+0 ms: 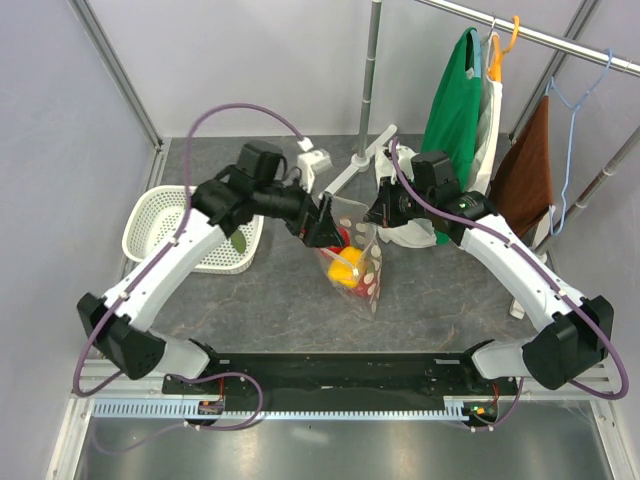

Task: Place the food in the zip-top bag and seal the zipper
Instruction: Place the fake vegetable in the zipper food storage bag, then adjust the zipper food storage bag at the center of the board.

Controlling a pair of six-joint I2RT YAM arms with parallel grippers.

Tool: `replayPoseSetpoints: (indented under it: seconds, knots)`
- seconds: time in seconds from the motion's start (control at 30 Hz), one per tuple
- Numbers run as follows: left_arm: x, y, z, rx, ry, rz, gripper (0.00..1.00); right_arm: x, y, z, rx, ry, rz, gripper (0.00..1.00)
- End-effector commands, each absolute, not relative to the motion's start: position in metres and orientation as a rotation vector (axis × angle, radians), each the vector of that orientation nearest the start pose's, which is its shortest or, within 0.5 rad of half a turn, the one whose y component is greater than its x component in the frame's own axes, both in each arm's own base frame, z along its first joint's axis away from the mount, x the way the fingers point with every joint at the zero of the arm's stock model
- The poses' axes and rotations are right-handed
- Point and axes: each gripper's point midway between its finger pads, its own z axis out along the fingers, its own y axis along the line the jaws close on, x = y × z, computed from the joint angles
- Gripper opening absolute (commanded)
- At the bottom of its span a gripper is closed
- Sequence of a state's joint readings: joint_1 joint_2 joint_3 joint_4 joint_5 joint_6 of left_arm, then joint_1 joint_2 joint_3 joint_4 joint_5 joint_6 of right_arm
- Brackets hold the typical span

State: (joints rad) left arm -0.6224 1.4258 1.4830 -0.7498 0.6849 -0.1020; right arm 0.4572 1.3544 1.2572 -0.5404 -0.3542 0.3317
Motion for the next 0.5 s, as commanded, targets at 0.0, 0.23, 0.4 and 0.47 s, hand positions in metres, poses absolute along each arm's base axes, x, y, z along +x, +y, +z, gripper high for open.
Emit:
replayPoseSetpoints:
  seconds: [0.0, 0.23, 0.4, 0.47]
  knots:
    - [0.244, -0.263, 0.308, 0.872, 2.063, -1.005, 0.96, 0.305, 0.235, 0.255, -0.395, 2.178, 0.846, 0.00]
    - [0.259, -0.223, 0.249, 0.655, 2.315, -0.918, 0.76, 0.301, 0.237, 0.257, -0.416, 2.164, 0.866, 0.00]
    - [0.268, -0.232, 0.260, 0.639, 2.288, -0.958, 0.81, 0.296, 0.241, 0.261, -0.433, 2.150, 0.906, 0.00]
    - [0.267, -0.236, 0.266, 0.632, 2.270, -0.993, 0.82, 0.293, 0.242, 0.262, -0.442, 2.147, 0.918, 0.00]
